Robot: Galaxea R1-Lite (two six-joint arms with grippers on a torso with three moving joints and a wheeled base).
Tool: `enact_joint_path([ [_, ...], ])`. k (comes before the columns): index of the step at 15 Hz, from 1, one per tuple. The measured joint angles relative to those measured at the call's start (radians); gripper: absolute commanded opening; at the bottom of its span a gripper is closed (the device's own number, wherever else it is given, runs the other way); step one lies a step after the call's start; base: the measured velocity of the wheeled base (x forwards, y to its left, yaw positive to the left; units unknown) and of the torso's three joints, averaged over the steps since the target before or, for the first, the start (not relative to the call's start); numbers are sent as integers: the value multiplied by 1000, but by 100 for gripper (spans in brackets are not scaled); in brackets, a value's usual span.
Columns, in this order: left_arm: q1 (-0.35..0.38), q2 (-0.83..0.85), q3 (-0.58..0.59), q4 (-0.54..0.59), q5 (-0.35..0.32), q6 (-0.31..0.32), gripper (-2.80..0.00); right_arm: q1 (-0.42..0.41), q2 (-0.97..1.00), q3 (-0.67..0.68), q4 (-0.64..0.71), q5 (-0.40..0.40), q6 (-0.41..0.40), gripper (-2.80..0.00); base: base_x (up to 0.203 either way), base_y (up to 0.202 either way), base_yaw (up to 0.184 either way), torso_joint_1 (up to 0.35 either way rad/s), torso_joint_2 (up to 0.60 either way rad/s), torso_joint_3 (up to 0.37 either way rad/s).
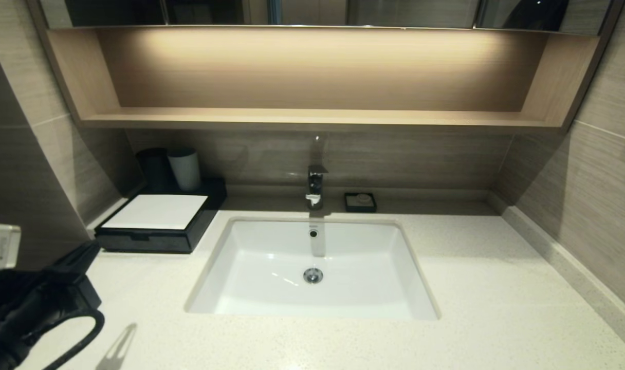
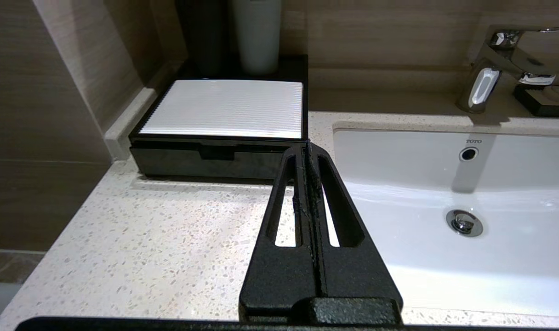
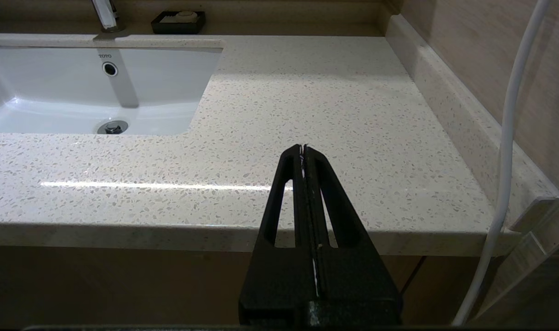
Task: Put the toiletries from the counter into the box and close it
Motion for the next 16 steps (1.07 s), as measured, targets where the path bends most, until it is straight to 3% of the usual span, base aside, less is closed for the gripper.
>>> enact_joint_path([
  [4, 7, -242, -24, 250, 0, -1, -280, 0, 0, 0, 0, 0, 0, -280, 0, 0, 0, 0, 0, 0],
  [8, 8, -524, -144, 682, -9, -27, -280, 0, 0, 0, 0, 0, 0, -280, 0, 0, 0, 0, 0, 0],
  [10, 9, -630, -172, 838, -16, -40, -280, 0, 0, 0, 0, 0, 0, -280, 0, 0, 0, 0, 0, 0],
  [16, 50, -850, -142, 996, -74, -39, -280, 0, 0, 0, 0, 0, 0, -280, 0, 0, 0, 0, 0, 0],
])
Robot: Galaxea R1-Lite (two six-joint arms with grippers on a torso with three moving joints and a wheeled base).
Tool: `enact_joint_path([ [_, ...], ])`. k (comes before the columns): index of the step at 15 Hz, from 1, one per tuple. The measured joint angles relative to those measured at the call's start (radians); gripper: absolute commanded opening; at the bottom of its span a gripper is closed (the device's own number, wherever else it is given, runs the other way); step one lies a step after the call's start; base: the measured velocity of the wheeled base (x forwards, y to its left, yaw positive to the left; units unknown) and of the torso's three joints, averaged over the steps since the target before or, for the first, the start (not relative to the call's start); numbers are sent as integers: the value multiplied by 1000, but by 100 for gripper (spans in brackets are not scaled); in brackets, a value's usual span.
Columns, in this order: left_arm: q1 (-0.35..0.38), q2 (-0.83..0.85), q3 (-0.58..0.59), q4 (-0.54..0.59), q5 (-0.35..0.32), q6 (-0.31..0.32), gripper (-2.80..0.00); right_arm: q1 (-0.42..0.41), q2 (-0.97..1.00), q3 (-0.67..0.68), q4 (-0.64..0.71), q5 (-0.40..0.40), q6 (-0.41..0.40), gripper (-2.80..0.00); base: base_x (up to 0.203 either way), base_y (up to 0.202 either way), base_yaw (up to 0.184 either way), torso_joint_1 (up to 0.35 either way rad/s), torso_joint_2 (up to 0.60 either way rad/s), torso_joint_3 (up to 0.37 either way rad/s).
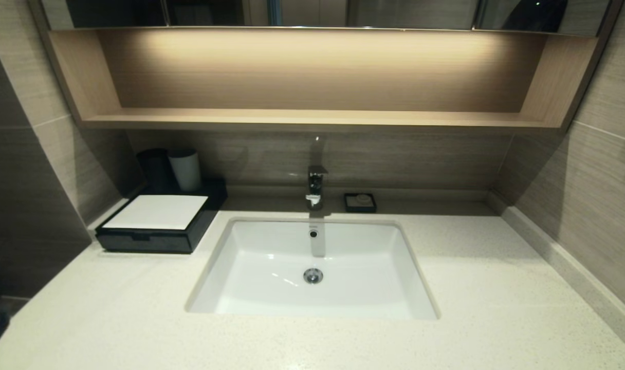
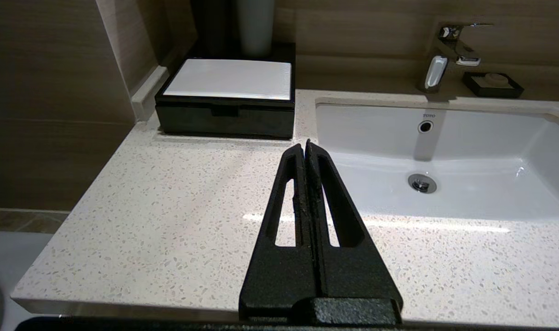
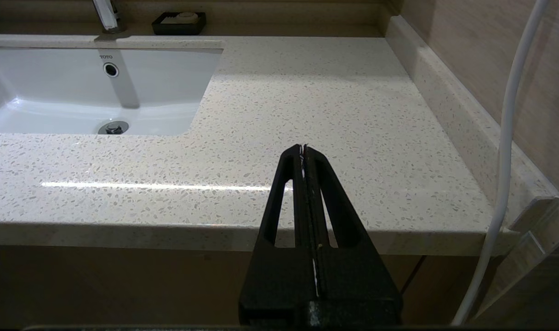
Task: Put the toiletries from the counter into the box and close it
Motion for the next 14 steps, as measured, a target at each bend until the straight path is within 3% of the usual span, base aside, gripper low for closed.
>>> enact_joint_path([
  [14, -2, -429, 53, 380, -27, 66, -280, 0, 0, 0, 0, 0, -1, -280, 0, 0, 0, 0, 0, 0],
])
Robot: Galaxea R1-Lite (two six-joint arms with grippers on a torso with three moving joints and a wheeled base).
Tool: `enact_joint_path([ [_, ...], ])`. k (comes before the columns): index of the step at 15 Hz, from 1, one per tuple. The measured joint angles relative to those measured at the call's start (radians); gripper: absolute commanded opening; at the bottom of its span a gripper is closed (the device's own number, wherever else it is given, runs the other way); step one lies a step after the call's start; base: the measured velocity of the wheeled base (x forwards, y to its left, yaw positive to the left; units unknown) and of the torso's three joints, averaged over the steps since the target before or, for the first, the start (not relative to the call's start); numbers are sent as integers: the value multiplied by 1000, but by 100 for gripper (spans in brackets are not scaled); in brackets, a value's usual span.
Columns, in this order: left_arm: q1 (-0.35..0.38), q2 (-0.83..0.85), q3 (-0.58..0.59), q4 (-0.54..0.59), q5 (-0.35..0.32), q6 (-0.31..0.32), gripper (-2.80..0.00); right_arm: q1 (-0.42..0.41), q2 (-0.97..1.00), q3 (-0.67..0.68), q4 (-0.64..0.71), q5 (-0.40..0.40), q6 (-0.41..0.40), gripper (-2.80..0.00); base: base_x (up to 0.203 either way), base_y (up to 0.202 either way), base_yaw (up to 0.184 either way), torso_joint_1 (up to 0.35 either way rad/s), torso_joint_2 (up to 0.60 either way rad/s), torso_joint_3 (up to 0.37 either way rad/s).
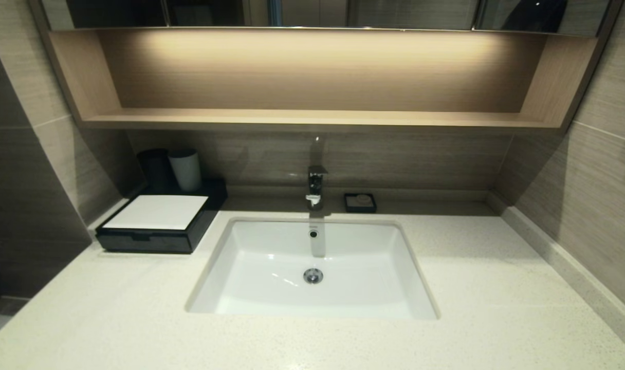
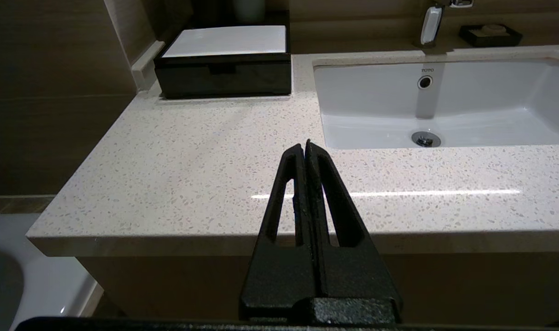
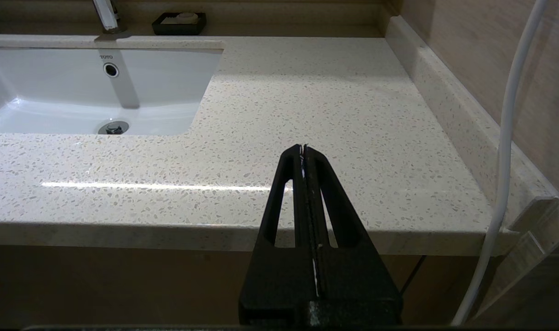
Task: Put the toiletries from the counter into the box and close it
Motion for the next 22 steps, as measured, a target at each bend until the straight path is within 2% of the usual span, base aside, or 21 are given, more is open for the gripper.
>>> enact_joint_path([
  [8, 0, -45, 69, -46, 14, 16, -280, 0, 0, 0, 0, 0, 0, -280, 0, 0, 0, 0, 0, 0],
  [12, 0, -45, 91, -149, 15, 16, -280, 0, 0, 0, 0, 0, 1, -280, 0, 0, 0, 0, 0, 0],
  [16, 0, -45, 94, -78, 39, 2, -280, 0, 0, 0, 0, 0, 0, -280, 0, 0, 0, 0, 0, 0],
  [18, 0, -45, 94, -77, 40, -4, -280, 0, 0, 0, 0, 0, 1, -280, 0, 0, 0, 0, 0, 0],
  [22, 0, -45, 94, -83, 50, -58, -280, 0, 0, 0, 0, 0, 0, -280, 0, 0, 0, 0, 0, 0],
])
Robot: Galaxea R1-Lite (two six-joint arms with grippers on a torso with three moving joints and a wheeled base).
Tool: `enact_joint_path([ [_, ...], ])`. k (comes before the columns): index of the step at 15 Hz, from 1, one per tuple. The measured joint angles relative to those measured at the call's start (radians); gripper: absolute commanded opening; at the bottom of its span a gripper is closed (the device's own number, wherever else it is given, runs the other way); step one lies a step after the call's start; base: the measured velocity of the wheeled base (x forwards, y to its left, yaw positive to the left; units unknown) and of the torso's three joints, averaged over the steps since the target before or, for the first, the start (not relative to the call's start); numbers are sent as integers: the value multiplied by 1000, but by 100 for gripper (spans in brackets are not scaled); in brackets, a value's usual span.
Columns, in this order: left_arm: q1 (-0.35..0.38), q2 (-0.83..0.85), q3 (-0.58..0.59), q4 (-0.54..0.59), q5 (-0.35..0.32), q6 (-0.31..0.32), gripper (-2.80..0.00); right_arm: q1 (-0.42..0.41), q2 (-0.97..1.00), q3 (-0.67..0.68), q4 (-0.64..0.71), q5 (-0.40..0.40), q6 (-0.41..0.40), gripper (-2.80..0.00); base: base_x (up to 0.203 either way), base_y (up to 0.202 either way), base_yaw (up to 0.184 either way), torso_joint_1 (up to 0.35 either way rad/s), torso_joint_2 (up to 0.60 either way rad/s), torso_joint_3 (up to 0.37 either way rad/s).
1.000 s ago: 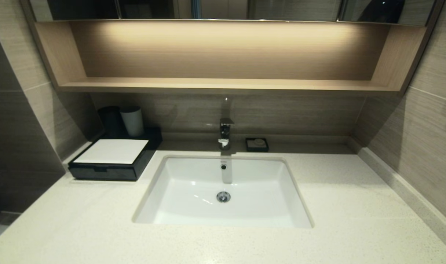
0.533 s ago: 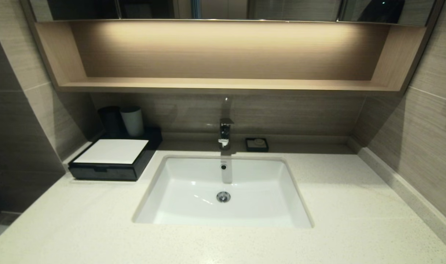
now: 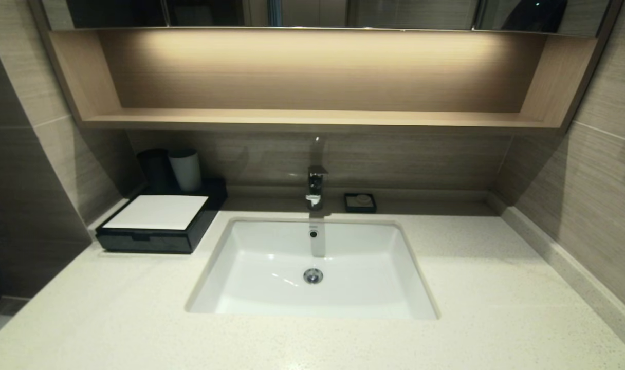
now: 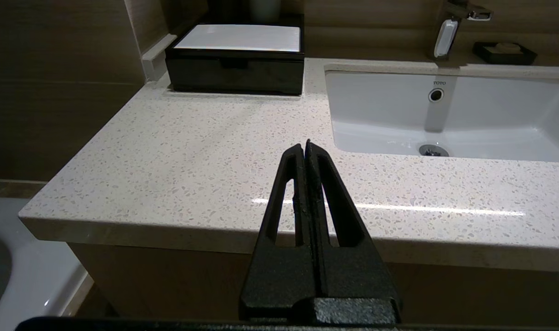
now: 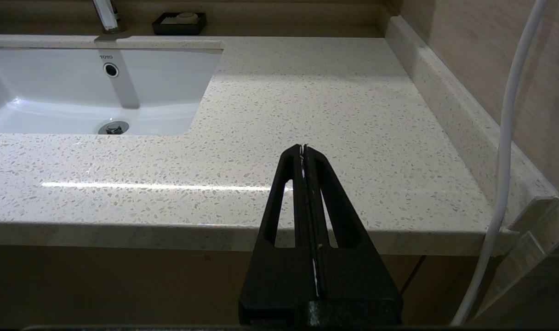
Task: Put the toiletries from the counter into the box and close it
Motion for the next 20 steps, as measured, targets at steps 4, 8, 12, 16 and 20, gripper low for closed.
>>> enact_joint_path([
  [4, 0, 0, 0, 5, -2, 26, -280, 0, 0, 0, 0, 0, 0, -280, 0, 0, 0, 0, 0, 0],
  [8, 0, 0, 0, 1, -2, 38, -280, 0, 0, 0, 0, 0, 0, -280, 0, 0, 0, 0, 0, 0],
  [12, 0, 0, 0, 2, -1, 33, -280, 0, 0, 0, 0, 0, -2, -280, 0, 0, 0, 0, 0, 0],
  [16, 0, 0, 0, 2, 0, 32, -280, 0, 0, 0, 0, 2, -10, -280, 0, 0, 0, 0, 0, 0],
  [20, 0, 0, 0, 3, 1, 32, -280, 0, 0, 0, 0, 0, -1, -280, 0, 0, 0, 0, 0, 0],
])
